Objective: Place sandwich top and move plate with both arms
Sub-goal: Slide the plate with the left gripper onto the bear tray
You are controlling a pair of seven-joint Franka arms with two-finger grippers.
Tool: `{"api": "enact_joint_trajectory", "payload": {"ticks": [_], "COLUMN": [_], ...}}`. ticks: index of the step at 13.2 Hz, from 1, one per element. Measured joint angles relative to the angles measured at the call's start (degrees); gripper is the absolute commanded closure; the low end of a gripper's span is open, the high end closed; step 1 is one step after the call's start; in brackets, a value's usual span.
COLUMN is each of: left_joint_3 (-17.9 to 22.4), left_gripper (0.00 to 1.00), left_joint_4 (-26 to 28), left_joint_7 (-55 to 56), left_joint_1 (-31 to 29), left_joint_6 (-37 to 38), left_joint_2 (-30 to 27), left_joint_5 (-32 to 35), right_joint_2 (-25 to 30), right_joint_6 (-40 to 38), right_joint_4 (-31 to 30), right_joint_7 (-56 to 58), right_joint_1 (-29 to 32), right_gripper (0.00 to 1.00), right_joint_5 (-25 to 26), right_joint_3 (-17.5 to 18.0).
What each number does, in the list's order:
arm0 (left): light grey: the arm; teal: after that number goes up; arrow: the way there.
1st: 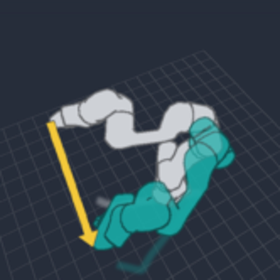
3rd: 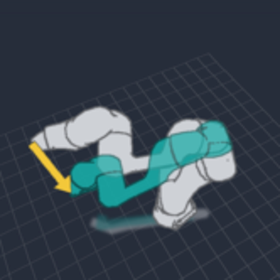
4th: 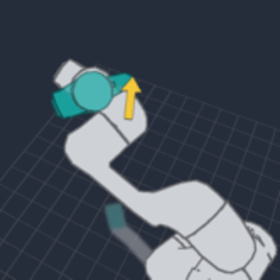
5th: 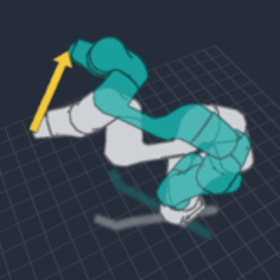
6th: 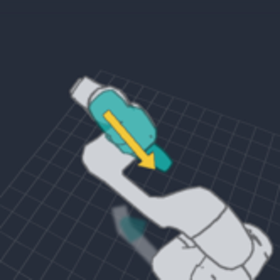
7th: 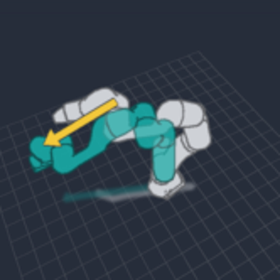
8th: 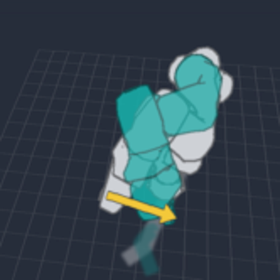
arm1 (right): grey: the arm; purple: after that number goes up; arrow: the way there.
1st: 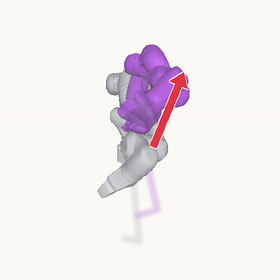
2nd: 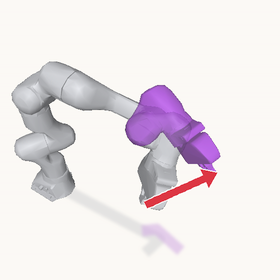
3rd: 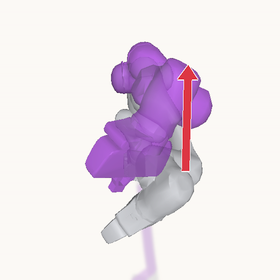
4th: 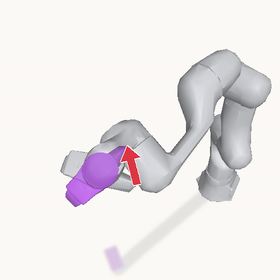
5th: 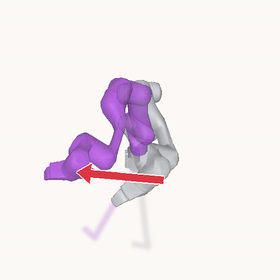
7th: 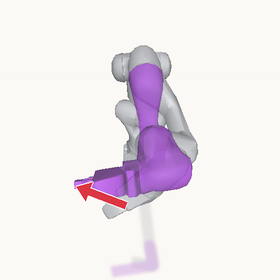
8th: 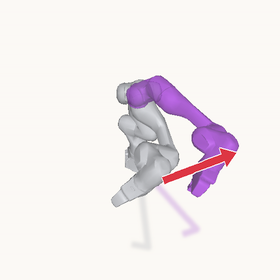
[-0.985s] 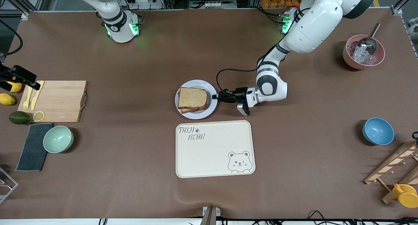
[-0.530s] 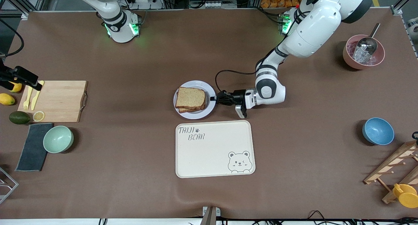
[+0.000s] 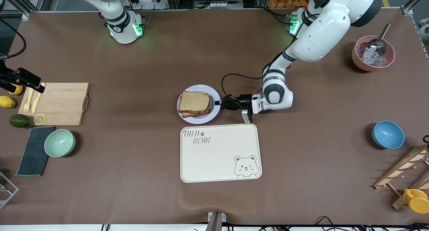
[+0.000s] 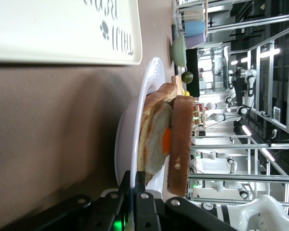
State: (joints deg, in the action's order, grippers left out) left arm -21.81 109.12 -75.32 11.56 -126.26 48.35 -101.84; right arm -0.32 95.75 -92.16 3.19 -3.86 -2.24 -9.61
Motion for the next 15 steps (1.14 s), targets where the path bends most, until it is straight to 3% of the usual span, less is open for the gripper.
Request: {"api": "enact_joint_trajectory", "payload": {"ticks": [8,12,15], "left_joint_3": [-5.0,-8.9,-9.4], "left_gripper": [1.00,1.00,1.00], "left_joint_4": [-1.8,-2.8,-3.5], "left_joint_7": [-0.4,-0.4,1.8], "left_joint_1": [-6.0,-12.9,-15.0], "left_joint_6": [0.6,0.8,1.1], "left_joint_2": [1.0,0.8,-0.2], "left_joint_5": [-2.4,-2.5,-2.5], "right_joint_2": [0.0,0.0,0.0], "right_joint_6": [-0.3,-0.3,-0.3], "right_joint_4": [0.0,0.0,0.0], "right_joint_7": [-0.1,-0.1,-0.2], "right_joint_1": [-0.1,-0.2,-0.7], "right_gripper": [0.00,0.00,0.00], "right_joint_5": [0.0,0.0,0.0], "right_joint_3": [0.0,0.0,0.0]}}
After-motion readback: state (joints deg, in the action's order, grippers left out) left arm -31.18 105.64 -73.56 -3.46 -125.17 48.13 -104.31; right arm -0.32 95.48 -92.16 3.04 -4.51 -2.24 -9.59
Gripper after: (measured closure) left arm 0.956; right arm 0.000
